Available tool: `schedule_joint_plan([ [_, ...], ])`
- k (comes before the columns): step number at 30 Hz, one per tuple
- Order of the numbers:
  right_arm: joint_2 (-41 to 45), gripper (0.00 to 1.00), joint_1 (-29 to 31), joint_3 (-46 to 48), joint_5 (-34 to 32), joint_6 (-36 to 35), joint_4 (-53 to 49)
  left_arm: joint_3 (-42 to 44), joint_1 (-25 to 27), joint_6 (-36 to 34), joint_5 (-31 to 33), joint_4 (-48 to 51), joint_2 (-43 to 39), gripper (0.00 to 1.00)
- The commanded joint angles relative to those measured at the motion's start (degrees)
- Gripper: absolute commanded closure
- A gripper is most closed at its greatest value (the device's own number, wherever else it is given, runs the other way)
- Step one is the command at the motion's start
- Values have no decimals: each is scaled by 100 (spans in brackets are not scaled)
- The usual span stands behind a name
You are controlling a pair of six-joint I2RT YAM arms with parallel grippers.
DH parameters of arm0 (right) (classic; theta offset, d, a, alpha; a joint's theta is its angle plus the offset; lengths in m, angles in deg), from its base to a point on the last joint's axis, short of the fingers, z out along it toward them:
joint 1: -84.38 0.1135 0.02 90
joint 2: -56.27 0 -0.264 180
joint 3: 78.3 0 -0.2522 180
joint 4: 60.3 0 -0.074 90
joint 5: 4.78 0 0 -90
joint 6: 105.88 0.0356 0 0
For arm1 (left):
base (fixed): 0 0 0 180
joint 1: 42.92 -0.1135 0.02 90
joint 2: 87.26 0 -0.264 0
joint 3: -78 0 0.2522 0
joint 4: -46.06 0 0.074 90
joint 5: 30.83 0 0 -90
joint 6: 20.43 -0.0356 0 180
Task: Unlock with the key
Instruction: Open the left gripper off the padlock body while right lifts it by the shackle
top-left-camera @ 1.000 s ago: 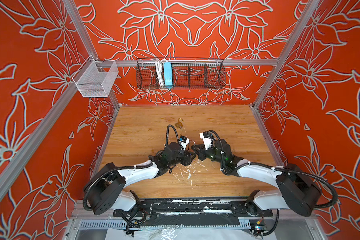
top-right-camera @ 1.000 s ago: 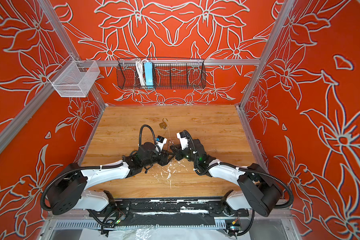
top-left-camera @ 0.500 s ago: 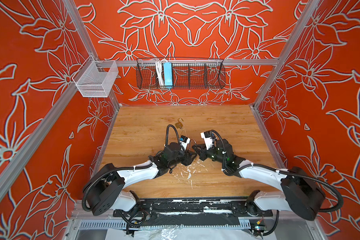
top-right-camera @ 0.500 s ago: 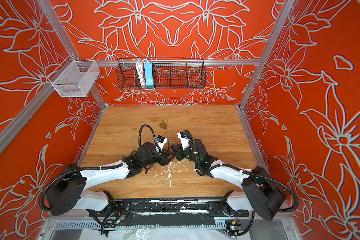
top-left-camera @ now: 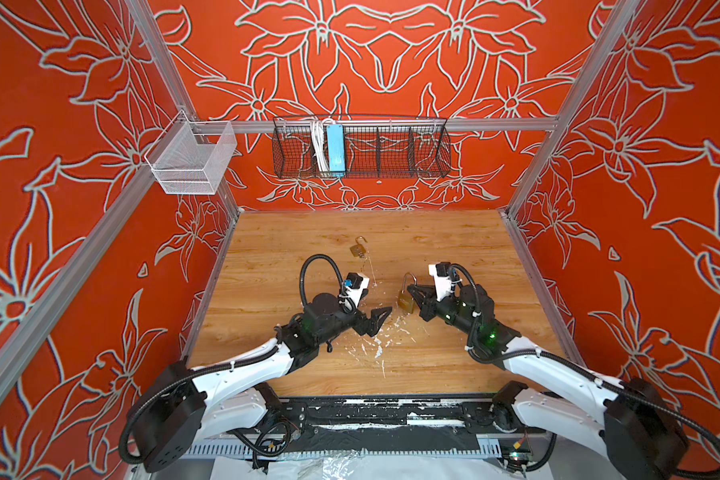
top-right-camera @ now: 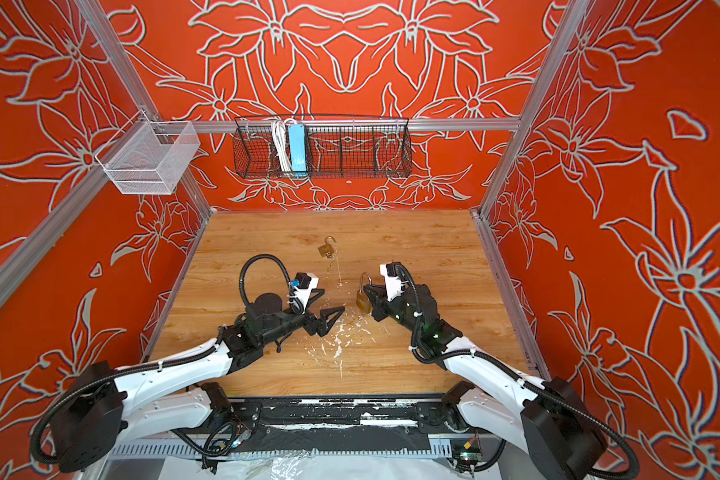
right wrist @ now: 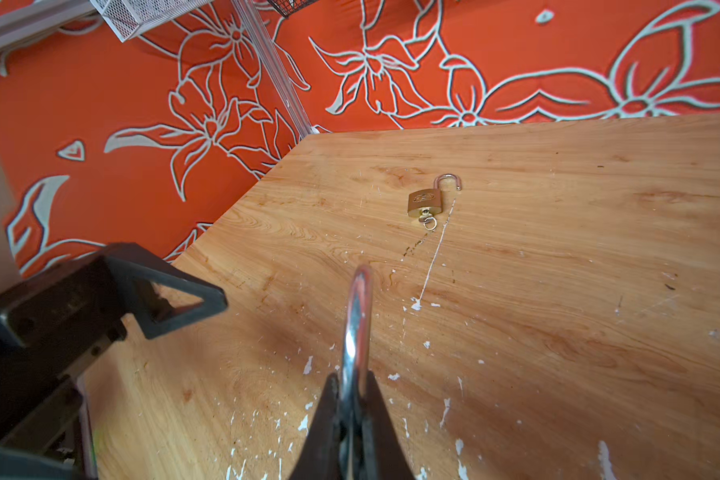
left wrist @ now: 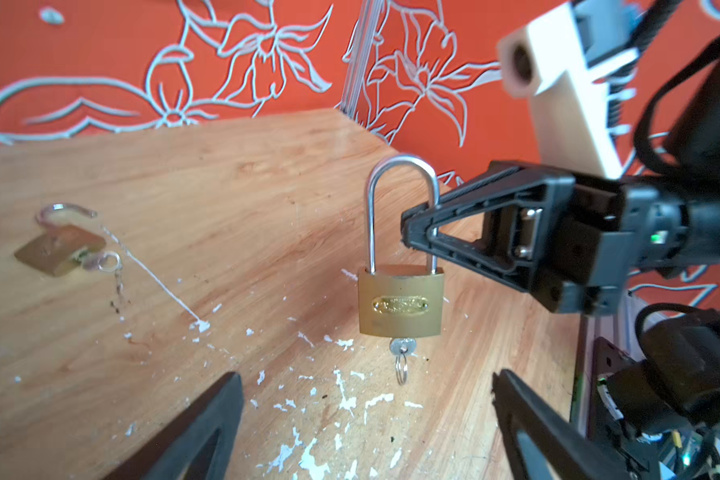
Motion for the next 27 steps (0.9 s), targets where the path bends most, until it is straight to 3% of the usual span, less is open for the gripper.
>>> schedule_joint_plan([
  [1,278,100,-85,67,448,-166,700,198,-59,-696,-406,-613,-230,8],
  [6,344,100,-89,271,1177,-252,1305,1401,-233,-941,-1273,-3571,160,10],
  [8,335,100,-92,318,1334,-280,1459,1473,-242,-1005,-1510,-4006,436,11],
  [14,333,100,-90,439,1749,-337,1822,1400,-264,-1106,-2064,-4149,769,12],
  [18,303,100,-93,397,2102,-342,1893,1341,-308,-1149,-2129,-3877,691,12],
  [24,269,100,-89,425,2098,-299,1981,1252,-304,-1212,-1771,-3429,479,14],
  [27,314,100,-82,478,2132,-224,2103,1185,-312,-1211,-1935,-3345,512,16],
])
